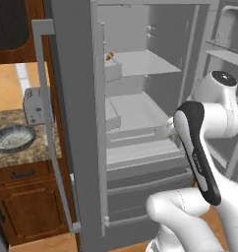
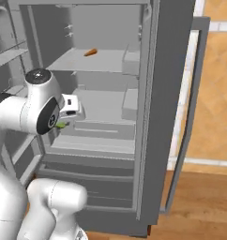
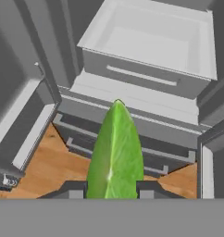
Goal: Grab a lemon wedge from the fridge and one ice cube from the ice bowl, and put them in the glass of lemonade.
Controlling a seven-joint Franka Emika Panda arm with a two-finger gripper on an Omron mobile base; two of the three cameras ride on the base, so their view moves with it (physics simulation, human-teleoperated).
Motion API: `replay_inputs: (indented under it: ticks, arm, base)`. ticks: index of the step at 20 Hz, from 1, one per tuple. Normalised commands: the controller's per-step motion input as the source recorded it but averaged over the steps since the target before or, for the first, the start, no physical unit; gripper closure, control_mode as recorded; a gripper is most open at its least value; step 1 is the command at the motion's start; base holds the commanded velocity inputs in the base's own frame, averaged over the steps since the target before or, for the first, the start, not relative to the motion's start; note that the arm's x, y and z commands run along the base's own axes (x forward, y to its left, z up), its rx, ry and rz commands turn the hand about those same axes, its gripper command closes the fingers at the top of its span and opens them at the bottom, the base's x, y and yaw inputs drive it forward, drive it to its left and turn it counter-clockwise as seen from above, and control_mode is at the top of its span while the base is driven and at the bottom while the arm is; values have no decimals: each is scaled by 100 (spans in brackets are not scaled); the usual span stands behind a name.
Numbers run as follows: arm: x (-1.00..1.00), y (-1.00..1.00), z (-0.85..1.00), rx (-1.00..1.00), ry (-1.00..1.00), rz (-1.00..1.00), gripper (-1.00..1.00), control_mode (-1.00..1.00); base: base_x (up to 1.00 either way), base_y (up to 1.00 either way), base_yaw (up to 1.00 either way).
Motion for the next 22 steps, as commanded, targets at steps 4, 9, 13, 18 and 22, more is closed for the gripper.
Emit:
replay_inputs:
  ticks: [4,9,13,18,22]
  arm:
    - [0,0,0,0,0,0,100,100]
    - [0,0,0,0,0,0,100,100]
    - [0,0,0,0,0,0,100,100]
    - [0,0,0,0,0,0,100,100]
    - [0,0,0,0,0,0,100,100]
  base:
    - [-90,0,3]
    - [-52,-1,25]
    - [-13,-17,43]
    - [0,-31,58]
    - [-45,-20,59]
